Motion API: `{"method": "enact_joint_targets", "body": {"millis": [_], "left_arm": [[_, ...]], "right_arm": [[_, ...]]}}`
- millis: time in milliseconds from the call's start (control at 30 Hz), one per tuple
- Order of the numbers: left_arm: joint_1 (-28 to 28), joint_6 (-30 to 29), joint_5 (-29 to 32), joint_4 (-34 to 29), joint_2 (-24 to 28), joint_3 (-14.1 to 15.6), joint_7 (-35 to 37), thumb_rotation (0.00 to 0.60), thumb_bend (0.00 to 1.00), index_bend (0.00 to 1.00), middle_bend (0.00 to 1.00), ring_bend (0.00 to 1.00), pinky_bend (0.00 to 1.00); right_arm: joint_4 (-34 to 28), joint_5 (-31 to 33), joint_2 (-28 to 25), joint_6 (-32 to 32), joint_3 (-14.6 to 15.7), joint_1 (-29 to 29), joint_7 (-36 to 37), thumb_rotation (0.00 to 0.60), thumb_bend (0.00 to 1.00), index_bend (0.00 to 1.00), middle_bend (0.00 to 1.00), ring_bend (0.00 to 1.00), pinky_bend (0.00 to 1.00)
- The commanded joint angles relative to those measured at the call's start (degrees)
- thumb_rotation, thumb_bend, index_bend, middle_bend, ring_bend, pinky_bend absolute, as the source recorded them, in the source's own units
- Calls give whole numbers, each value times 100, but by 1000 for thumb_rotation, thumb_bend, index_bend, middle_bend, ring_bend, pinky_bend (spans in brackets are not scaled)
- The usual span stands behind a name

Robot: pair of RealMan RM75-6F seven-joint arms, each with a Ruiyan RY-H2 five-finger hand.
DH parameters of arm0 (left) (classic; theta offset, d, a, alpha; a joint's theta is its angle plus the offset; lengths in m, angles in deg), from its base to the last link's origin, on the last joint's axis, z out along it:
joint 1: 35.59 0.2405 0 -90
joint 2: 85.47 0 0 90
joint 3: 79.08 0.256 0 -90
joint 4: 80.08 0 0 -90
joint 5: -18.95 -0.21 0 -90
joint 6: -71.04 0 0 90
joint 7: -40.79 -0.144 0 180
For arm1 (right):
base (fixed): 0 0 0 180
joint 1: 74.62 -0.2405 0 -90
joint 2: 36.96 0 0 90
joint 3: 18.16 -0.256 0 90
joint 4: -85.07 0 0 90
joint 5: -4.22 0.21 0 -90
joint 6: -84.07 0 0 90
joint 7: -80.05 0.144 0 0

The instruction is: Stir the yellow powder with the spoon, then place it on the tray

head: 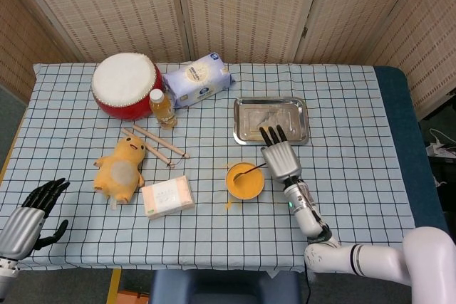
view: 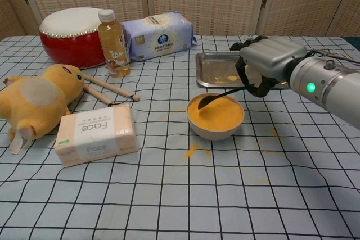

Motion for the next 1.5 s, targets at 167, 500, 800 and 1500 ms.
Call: {"method": "enact_joint_targets", "body": {"millis": [167, 500, 800, 1500], "left_arm": [[0, -4, -17, 1, -10, 6, -11, 600, 446, 0, 0, 0, 103], [-25, 59, 21, 13, -18, -2, -4, 600, 446, 0, 0, 0, 104], [-18, 19, -98, -39, -19, 48, -67, 600, 447, 0, 0, 0, 103], [-4, -34, -129, 19, -36, 57, -34, 600, 447, 0, 0, 0, 103]], "right_arm": [[203, 103, 34, -156, -86, -64, -38, 600, 610, 865, 32, 0, 0], [545, 135, 250, -447, 60, -149, -104, 600, 610, 865, 39, 0, 0], [-690, 28, -518, -109, 422, 46, -602, 600, 612, 868, 39, 0, 0], [1060, 304, 356, 194, -495, -29, 189, 600, 613, 857, 45, 0, 0]]}}
